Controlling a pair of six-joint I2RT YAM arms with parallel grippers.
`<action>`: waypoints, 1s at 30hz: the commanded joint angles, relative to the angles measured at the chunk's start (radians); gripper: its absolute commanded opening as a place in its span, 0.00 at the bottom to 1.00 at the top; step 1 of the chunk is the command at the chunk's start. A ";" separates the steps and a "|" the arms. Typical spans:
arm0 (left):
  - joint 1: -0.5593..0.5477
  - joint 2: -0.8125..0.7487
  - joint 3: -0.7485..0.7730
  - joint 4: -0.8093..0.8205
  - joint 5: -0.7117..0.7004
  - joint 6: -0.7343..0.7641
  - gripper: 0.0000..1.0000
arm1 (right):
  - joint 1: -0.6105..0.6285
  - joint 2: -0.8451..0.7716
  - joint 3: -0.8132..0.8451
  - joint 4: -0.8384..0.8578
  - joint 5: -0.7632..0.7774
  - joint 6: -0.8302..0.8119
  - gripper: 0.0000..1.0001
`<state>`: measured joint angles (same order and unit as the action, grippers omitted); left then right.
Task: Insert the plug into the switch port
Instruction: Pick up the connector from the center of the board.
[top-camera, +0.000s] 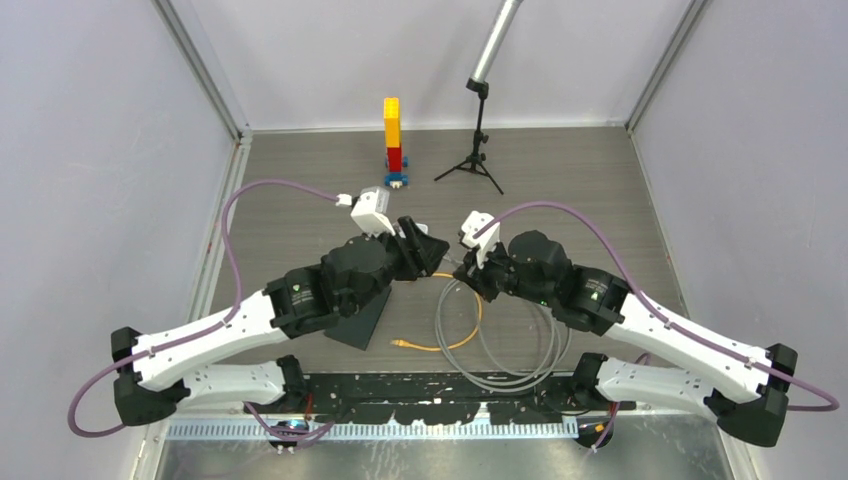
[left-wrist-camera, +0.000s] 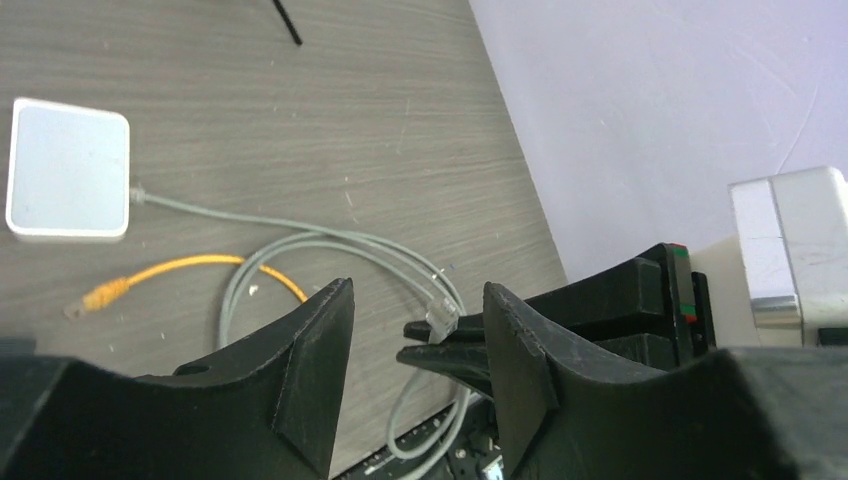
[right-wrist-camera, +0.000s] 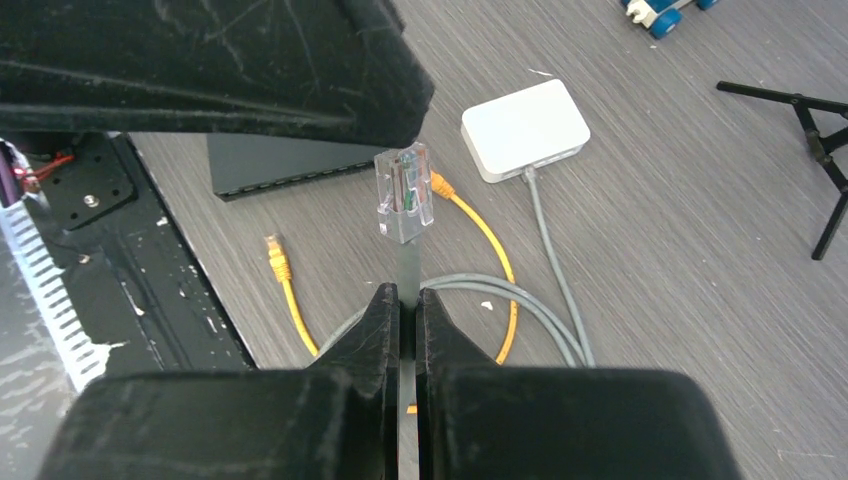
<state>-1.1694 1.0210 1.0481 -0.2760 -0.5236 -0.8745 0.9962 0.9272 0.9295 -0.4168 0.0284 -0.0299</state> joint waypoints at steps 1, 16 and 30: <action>-0.001 0.005 0.039 -0.086 -0.029 -0.136 0.52 | 0.011 0.018 0.047 0.018 0.075 -0.049 0.00; -0.001 0.074 0.041 -0.064 -0.010 -0.171 0.37 | 0.033 0.034 0.045 0.060 0.079 -0.050 0.01; -0.001 0.057 -0.027 -0.027 -0.013 -0.181 0.00 | 0.033 0.026 0.028 0.077 0.045 -0.056 0.00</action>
<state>-1.1706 1.0813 1.0168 -0.2962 -0.5060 -1.0908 1.0248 0.9691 0.9367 -0.4271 0.0849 -0.0746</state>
